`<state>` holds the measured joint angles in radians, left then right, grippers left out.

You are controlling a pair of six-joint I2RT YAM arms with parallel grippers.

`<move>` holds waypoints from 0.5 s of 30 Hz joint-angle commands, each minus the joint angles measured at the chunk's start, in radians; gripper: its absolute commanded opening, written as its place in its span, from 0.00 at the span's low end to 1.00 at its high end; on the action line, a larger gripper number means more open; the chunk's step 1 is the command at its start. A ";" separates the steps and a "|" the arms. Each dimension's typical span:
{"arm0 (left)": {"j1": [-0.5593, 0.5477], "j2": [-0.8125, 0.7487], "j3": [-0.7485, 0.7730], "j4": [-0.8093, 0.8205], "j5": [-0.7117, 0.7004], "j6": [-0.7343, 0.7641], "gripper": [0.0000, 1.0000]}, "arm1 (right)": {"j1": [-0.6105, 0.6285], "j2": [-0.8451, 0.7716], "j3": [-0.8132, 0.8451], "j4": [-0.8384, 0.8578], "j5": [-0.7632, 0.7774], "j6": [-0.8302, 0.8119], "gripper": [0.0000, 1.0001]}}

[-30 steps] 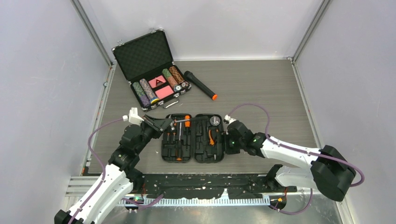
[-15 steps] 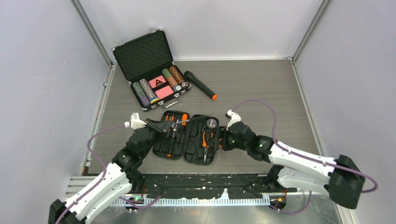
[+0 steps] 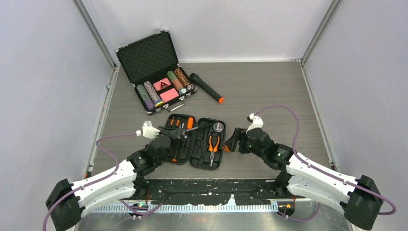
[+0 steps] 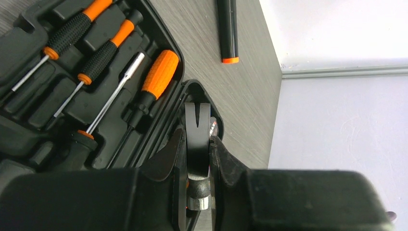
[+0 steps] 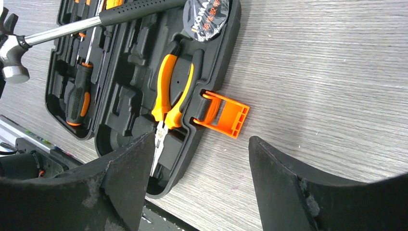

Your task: Pack the tool kit

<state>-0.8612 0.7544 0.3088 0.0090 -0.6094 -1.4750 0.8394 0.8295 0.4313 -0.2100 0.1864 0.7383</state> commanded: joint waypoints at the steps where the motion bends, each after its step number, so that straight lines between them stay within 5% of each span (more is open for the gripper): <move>1: -0.080 0.041 0.061 0.012 -0.088 -0.026 0.10 | -0.016 -0.040 -0.010 0.018 0.021 -0.014 0.76; 8: -0.187 0.072 0.067 -0.082 -0.052 -0.117 0.43 | -0.023 -0.054 -0.011 0.018 0.003 -0.019 0.76; 15: -0.267 0.096 0.089 -0.114 0.020 -0.139 0.60 | -0.023 -0.065 -0.011 0.021 -0.016 -0.033 0.76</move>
<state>-1.1030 0.8383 0.3431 -0.0998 -0.6174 -1.5902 0.8204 0.7849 0.4198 -0.2146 0.1730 0.7307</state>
